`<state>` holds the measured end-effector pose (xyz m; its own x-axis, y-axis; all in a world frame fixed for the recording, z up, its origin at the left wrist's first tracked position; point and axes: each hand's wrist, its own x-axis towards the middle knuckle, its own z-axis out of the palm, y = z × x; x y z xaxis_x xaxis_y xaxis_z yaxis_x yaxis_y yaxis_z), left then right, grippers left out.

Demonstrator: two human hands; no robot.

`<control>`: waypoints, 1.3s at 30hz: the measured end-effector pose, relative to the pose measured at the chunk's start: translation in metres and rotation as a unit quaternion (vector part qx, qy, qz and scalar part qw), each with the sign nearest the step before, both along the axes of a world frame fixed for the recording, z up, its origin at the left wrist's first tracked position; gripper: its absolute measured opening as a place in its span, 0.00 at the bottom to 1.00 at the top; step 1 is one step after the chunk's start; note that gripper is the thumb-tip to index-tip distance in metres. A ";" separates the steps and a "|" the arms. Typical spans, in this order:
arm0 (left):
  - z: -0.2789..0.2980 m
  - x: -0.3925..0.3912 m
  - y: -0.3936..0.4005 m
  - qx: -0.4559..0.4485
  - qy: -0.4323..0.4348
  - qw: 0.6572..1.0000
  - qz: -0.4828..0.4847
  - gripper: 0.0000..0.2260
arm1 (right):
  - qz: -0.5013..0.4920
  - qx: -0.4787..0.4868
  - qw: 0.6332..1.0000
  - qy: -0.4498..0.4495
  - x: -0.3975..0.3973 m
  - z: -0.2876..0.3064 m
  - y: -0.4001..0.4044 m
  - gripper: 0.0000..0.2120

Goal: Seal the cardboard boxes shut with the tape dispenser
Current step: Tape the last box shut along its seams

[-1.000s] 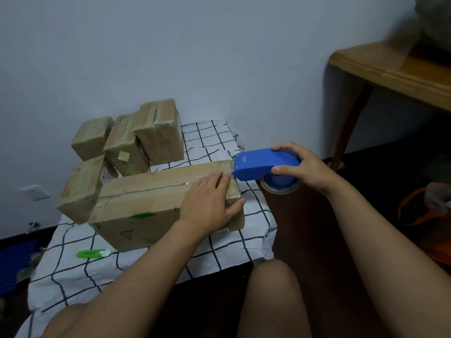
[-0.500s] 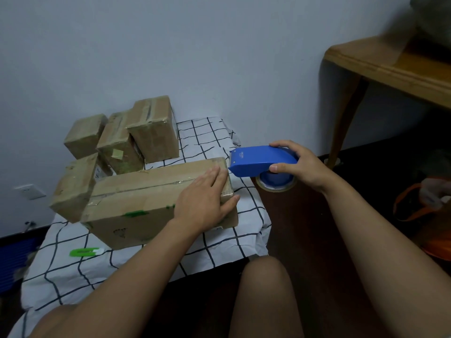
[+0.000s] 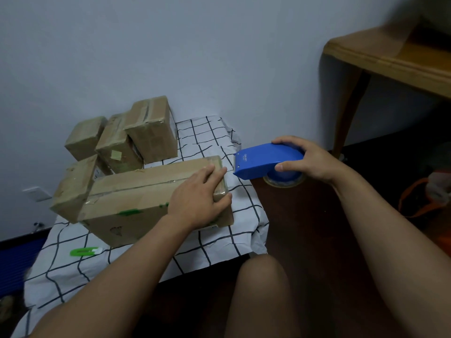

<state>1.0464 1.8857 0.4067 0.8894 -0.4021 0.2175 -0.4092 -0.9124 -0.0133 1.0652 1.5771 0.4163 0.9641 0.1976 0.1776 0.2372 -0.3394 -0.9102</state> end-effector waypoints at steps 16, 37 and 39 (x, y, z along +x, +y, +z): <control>0.001 -0.002 -0.006 0.007 -0.018 1.000 -0.010 0.31 | 0.018 0.005 1.000 0.014 0.014 -0.015 -0.014 0.27; 0.003 -0.005 -0.017 0.036 -0.021 0.999 0.007 0.28 | 0.080 -0.167 0.982 -0.041 0.035 0.016 0.008 0.24; 0.003 -0.006 -0.017 0.034 -0.021 0.999 0.009 0.28 | 0.079 -0.201 0.975 -0.041 0.035 0.025 0.014 0.27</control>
